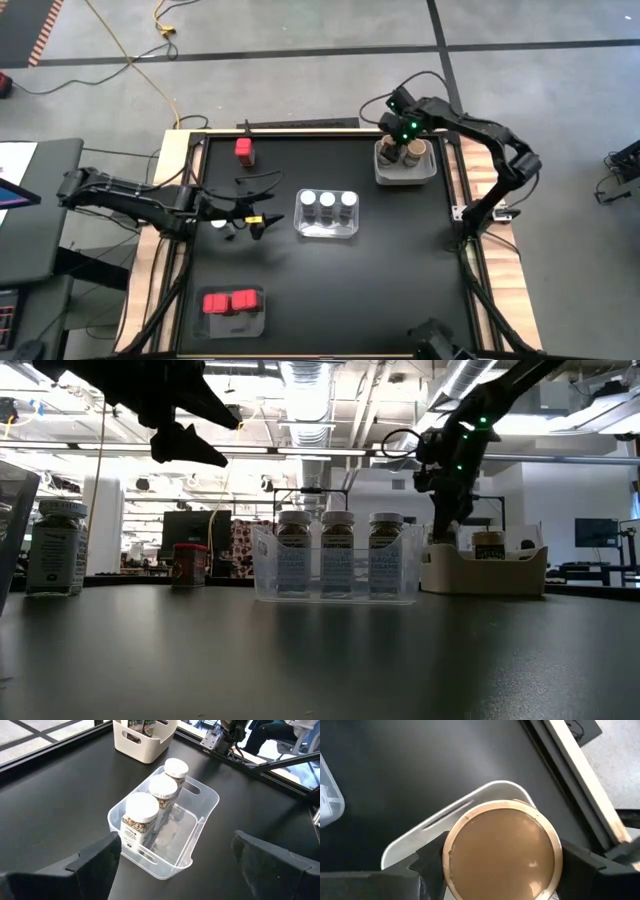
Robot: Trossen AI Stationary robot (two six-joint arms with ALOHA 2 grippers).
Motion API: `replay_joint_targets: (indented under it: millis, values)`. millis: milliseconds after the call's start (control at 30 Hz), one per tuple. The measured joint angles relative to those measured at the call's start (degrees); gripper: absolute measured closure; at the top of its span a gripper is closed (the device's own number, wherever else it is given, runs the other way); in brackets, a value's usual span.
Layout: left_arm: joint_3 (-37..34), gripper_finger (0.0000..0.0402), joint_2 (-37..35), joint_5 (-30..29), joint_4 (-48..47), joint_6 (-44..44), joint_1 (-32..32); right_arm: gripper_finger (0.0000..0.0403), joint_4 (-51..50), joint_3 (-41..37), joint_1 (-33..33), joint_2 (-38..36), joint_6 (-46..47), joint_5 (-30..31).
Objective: Sort spices by type
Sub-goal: Put the gold seasoning bottle into the white bin
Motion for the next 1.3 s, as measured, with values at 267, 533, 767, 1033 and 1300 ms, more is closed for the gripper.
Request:
replay_joint_targets:
  millis: [267,533,767,1033,1300]
  values:
    - [0.0,0.004,0.0,-0.79,0.6,0.55,0.02,0.0104,7.77,-5.86,-0.04,-3.77,0.71,0.22]
    - [0.0,0.004,-0.02,-1.01,1.51,1.07,0.02,0.0104,7.09,-5.86,-0.07,-2.13,-1.24,0.57]
    - [0.01,0.004,-0.02,-1.03,1.47,0.45,0.02,0.0104,7.65,-5.86,-0.45,-2.11,-2.4,2.49]
    - [0.02,0.004,-0.02,-1.03,1.44,0.36,0.02,0.0104,7.19,-5.86,-0.79,-2.11,-3.06,5.04]
    - [0.02,0.004,-0.02,-1.02,1.42,0.68,0.02,0.0055,7.32,-5.86,-0.66,-2.13,-2.1,5.01]
